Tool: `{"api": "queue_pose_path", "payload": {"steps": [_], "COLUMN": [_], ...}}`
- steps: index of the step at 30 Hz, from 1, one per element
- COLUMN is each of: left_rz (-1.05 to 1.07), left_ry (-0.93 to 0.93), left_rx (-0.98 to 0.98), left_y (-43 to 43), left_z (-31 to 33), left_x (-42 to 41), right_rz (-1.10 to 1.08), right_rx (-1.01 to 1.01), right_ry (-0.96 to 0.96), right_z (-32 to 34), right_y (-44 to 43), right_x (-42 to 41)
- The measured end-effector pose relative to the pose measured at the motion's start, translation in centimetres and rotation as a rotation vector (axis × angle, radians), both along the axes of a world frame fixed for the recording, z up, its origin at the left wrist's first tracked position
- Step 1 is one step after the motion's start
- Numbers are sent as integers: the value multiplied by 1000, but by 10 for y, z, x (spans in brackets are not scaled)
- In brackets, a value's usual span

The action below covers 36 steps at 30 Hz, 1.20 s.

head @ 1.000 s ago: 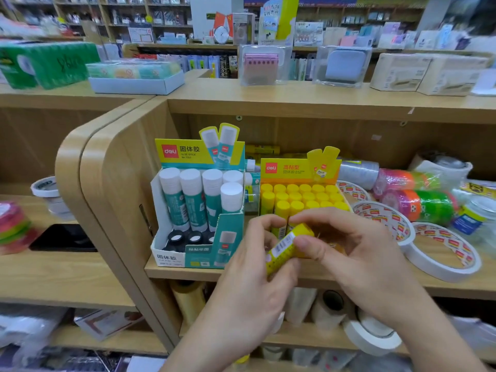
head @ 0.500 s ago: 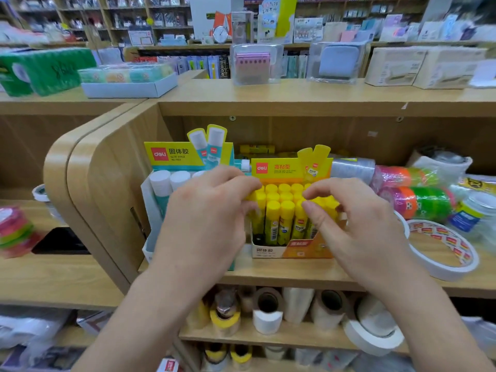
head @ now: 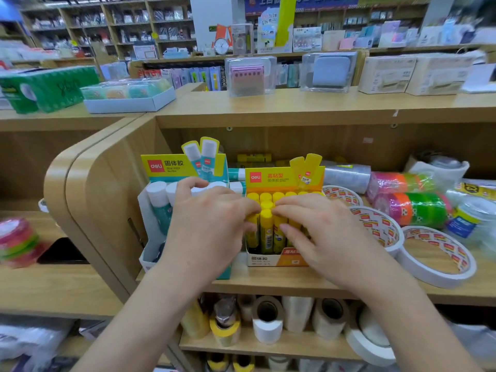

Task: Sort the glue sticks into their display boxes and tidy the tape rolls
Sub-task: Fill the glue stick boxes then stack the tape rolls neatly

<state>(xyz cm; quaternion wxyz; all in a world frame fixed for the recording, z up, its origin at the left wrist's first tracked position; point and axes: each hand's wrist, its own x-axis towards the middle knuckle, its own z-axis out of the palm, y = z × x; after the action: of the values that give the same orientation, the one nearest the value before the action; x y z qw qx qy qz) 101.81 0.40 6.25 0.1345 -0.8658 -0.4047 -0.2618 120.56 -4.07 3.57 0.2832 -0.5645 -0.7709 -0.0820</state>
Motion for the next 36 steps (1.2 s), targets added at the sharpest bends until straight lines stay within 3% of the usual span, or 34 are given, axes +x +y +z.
{"api": "queue_pose_path", "payload": {"steps": [13,22,27,36], "left_rz": [49,43,94,139], "left_ry": [155,234,303,399], "left_rx": [128,203,220,93], "left_y": [1,-3,-4,-9], "left_z": [-3,-16,-14,3], "left_x": [2,-2,5,21], "right_rz": [-19,-152,-139,-158], "right_rx": [-9,194,106,91], "right_ry": [121,243,286,287], "right_z": [-8,-20,-22,-25], "right_y": [-4,-4,-13,-32], "right_x": [8,16,21,26]}}
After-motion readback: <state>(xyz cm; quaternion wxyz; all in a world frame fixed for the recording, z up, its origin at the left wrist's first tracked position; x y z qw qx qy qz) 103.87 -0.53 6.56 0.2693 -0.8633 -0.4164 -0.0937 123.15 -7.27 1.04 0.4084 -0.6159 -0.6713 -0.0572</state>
